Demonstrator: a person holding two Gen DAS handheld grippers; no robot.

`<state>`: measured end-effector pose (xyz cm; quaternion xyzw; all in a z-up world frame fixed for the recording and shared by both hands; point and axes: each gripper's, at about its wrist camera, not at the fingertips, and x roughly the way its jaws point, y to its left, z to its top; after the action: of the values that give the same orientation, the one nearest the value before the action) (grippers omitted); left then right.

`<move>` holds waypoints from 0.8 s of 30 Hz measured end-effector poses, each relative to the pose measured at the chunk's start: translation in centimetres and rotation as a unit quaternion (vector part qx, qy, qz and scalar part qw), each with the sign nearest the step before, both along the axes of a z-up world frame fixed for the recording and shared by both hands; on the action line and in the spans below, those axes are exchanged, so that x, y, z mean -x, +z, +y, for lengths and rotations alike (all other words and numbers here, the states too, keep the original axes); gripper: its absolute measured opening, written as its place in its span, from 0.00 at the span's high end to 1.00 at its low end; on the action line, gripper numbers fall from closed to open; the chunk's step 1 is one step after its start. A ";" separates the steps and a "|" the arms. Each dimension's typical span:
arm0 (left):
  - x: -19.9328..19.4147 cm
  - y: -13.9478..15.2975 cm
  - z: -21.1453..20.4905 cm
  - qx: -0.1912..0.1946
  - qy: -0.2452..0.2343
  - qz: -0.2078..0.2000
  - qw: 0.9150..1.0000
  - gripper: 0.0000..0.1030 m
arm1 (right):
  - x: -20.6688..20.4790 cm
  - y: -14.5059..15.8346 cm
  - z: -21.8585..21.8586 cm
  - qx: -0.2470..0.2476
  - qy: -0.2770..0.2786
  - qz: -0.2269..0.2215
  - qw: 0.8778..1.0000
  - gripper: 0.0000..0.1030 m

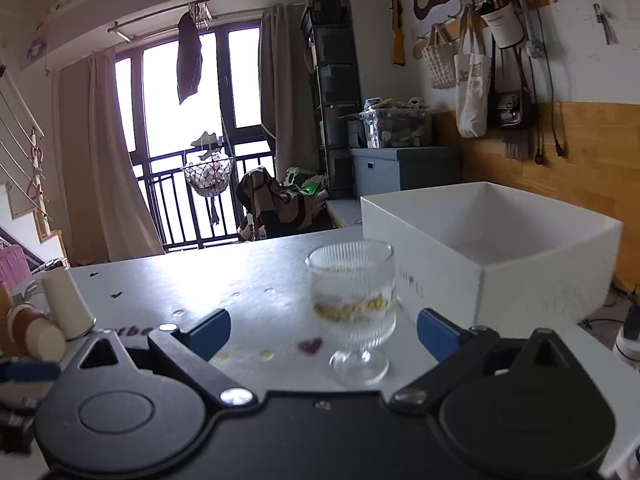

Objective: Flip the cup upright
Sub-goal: 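Open the right gripper and pull it back from the glass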

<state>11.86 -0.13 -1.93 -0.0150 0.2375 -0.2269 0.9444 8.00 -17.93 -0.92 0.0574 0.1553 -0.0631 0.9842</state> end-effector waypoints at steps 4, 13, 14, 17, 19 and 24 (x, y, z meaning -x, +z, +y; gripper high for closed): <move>1.0 0.5 0.5 -0.007 0.012 -0.012 1.000 0.07 | 2.5 0.2 1.0 0.007 -0.014 -0.009 1.000 0.01; 3.6 1.4 1.7 -0.010 0.041 -0.039 0.998 0.00 | 6.4 0.2 3.0 0.020 -0.026 -0.017 0.999 0.00; 3.9 1.4 1.8 -0.011 0.043 -0.040 0.998 0.00 | 6.7 0.2 3.2 0.021 -0.028 -0.017 0.999 0.00; 4.6 1.3 2.1 -0.015 0.055 -0.041 0.998 0.00 | 7.6 0.0 3.6 0.016 -0.037 -0.018 0.999 0.00; 5.1 1.2 2.3 -0.019 0.062 -0.047 0.997 0.00 | 8.0 -0.1 3.7 0.018 -0.041 -0.017 0.999 0.00; 6.1 0.9 2.7 -0.030 0.072 -0.058 0.995 0.00 | 9.1 -0.2 4.5 0.033 -0.042 -0.016 0.998 0.00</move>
<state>5.72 2.59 -1.03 0.0094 0.1876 -0.1512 0.9705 -1.10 -13.41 -1.09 0.0324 0.1345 -0.1086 0.9844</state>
